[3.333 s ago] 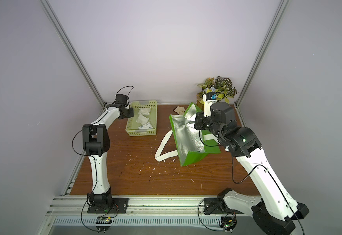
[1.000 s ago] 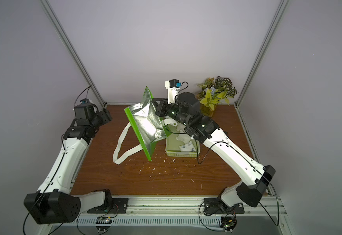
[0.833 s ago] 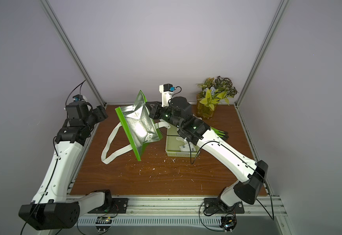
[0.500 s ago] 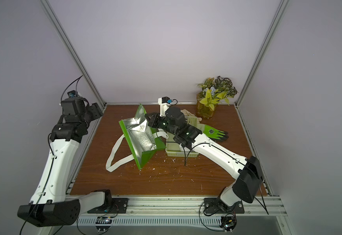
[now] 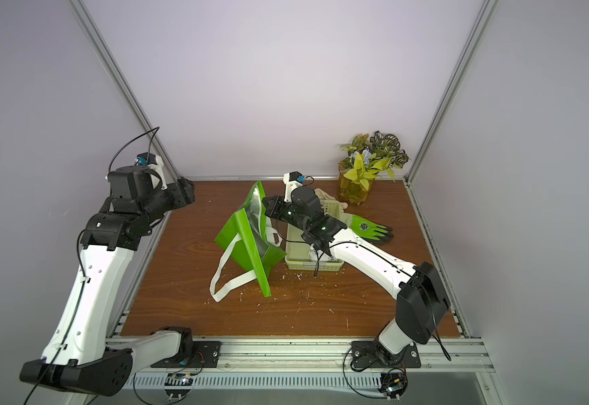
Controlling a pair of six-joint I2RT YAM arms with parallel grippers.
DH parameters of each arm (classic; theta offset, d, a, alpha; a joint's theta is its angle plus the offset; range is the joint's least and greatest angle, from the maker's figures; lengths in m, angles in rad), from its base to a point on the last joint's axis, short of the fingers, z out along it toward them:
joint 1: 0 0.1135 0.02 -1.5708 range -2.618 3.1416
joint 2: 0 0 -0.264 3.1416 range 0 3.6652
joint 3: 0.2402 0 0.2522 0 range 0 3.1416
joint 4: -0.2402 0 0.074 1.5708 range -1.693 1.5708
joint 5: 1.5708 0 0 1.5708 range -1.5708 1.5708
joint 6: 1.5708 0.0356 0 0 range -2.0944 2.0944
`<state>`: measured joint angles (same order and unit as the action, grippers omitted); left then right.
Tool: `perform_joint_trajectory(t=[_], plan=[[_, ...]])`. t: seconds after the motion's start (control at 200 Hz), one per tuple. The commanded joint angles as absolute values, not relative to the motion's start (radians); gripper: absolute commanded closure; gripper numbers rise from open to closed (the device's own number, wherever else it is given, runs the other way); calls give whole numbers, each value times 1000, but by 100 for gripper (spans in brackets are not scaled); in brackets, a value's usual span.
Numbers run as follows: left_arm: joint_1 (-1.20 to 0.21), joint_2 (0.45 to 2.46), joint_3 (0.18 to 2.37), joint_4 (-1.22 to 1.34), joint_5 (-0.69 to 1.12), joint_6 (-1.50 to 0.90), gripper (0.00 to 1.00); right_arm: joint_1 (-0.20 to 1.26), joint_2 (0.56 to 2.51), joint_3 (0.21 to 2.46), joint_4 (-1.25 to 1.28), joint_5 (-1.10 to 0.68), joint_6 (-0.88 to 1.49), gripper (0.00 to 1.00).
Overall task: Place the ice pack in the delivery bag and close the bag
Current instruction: Place the delivery bag at the center of the board.
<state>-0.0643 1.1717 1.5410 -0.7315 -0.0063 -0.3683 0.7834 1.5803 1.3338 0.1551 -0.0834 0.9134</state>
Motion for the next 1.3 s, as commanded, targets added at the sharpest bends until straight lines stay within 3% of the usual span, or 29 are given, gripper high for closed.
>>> perform_joint_trajectory(t=[0.0,0.08,0.265,0.525,0.966,1.296], plan=[[-71,1137,1551,-792,96,-410,22,783,1617,1411,186,-96,872,100],[-71,1126,1542,-801,88,-408,22,783,1663,1472,225,-169,878,100],[-70,1118,1592,-813,-138,-364,20,810,1781,1628,291,-349,901,100],[-56,1149,1713,-815,-232,-312,18,857,1851,1792,244,-324,895,100],[-45,1144,1703,-815,-191,-295,16,867,1923,1699,342,-362,1083,100],[-44,1182,1697,-851,-75,-291,13,823,1838,1535,310,-194,1056,100]])
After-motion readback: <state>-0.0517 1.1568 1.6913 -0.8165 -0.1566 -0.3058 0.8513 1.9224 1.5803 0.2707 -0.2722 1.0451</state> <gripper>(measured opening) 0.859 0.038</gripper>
